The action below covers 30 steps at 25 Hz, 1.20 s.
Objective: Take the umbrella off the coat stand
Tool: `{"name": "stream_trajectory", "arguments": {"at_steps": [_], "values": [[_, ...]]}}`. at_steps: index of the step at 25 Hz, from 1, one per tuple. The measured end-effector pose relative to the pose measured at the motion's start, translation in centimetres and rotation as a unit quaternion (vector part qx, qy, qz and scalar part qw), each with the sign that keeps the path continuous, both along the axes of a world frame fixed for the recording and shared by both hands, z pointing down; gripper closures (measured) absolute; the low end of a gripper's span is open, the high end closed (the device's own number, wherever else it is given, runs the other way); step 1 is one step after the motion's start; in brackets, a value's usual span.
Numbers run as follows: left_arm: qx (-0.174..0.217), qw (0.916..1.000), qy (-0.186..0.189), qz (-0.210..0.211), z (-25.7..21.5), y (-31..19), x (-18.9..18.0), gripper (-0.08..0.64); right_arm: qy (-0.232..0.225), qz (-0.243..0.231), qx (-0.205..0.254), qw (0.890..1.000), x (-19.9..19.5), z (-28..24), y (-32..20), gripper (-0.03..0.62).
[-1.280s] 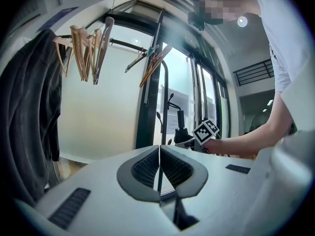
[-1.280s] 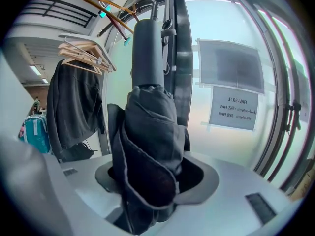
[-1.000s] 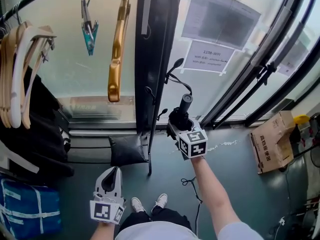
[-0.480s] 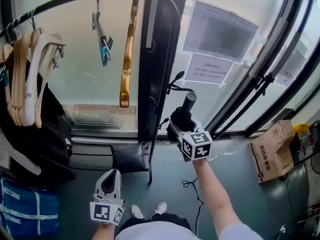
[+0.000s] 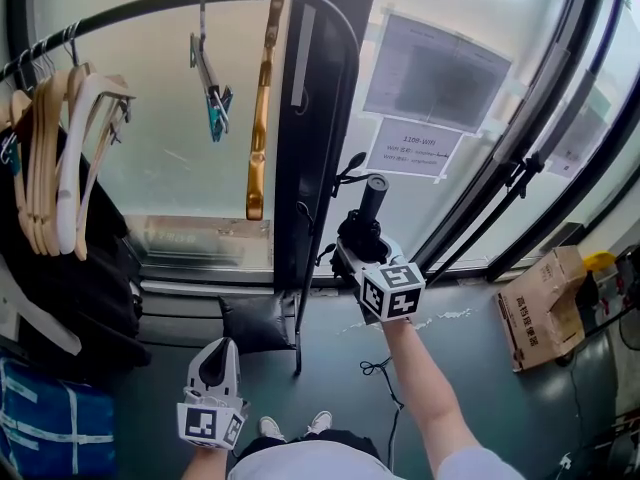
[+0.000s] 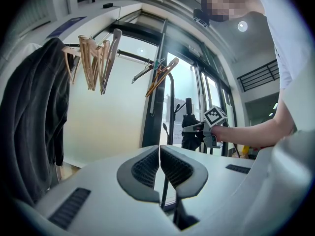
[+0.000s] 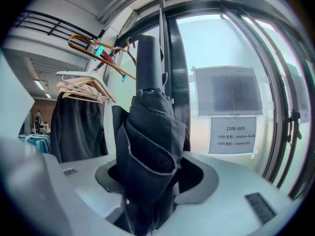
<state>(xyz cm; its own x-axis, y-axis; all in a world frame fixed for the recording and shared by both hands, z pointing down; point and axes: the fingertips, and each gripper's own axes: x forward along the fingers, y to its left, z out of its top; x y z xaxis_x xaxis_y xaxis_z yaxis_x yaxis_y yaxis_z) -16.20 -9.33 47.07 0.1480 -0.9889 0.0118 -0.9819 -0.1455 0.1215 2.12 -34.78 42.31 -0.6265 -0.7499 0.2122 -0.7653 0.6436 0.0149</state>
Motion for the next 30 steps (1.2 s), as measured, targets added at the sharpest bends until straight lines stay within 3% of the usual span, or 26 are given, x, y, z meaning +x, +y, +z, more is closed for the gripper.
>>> {"name": "stream_trajectory", "arguments": {"at_steps": [9, 30], "values": [[0.006, 1.0000, 0.002, 0.001, -0.4, -0.7, -0.7, 0.534, 0.001, 0.005, 0.017, 1.000, 0.2, -1.5, 0.1, 0.348], [0.007, 0.9999, 0.006, 0.014, -0.1, -1.6, -1.5, 0.534, -0.004, 0.024, 0.007, 1.000, 1.8, -1.7, 0.7, 0.348]]}}
